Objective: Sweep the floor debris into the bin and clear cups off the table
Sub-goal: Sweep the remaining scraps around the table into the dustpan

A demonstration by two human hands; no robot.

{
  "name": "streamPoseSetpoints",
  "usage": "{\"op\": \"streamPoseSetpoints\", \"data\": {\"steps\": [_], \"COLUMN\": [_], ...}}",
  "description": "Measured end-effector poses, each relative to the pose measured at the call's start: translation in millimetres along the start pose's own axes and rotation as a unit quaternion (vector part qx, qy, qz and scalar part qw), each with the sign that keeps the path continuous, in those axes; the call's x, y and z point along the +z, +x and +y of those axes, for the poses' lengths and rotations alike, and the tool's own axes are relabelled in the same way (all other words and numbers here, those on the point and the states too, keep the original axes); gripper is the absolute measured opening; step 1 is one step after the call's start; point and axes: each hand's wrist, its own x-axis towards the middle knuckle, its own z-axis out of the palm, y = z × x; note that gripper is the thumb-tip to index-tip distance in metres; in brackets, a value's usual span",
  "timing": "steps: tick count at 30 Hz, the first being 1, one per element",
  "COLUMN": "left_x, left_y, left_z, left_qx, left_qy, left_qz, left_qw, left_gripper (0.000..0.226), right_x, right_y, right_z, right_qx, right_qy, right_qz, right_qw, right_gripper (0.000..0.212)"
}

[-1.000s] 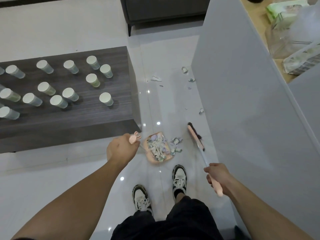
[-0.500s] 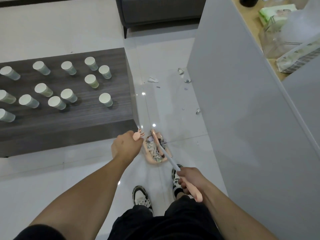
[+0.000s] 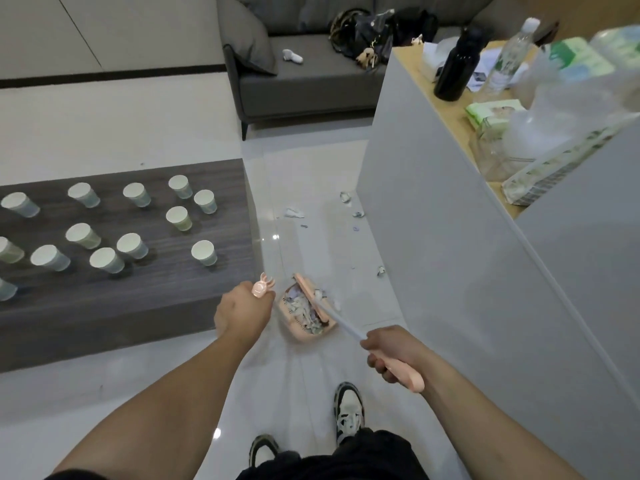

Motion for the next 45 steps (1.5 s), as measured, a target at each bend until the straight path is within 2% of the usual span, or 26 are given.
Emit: {"op": "streamPoseSetpoints", "data": {"steps": [6,11,18,21,25,29,31,33,36,40,45], "left_x": [-2,4,16,17,18,21,22,22,20,19,23], "left_y": [16,20,13,10,7,4,1,-2,-1,3,9], "left_z": [27,42,40,38,35,30,30,32,38,51,77], "left_qx": [0.009,0.012,0.003,0.004,-0.005,-0.019,-0.028,-0.041,-0.063,-0.069,-0.092], "left_qy": [0.006,0.03,0.054,0.069,0.083,0.088,0.085,0.074,0.064,0.052,0.02], "left_qz": [0.01,0.007,0.0,-0.004,0.004,0.014,0.016,0.019,0.027,0.036,0.054], "left_qw": [1.0,0.999,0.999,0.998,0.997,0.996,0.996,0.996,0.996,0.996,0.994], "left_gripper": [0.029,0.031,0.026,0.028,0.035,0.036,0.033,0.03,0.028,0.027,0.029], "right_x": [-41,-65,-75,-71,-68,-57,-57,-63,-74,-77,-88], "right_y": [-2,4,19,26,45,62,67,72,77,77,69], "right_z": [-44,-53,-16,4,27,31,25,17,5,-10,-24], "right_qx": [-0.025,-0.039,-0.01,0.009,0.037,0.052,0.052,0.053,0.05,0.033,-0.015], "right_qy": [0.024,0.047,0.082,0.122,0.195,0.267,0.299,0.325,0.344,0.305,0.131], "right_qz": [0.013,0.047,0.11,0.134,0.144,0.124,0.091,0.051,-0.014,-0.045,0.017], "right_qw": [0.999,0.997,0.991,0.983,0.969,0.954,0.949,0.943,0.937,0.951,0.991], "right_gripper": [0.009,0.009,0.014,0.01,0.017,0.008,0.004,0.011,0.01,0.007,0.005]}}
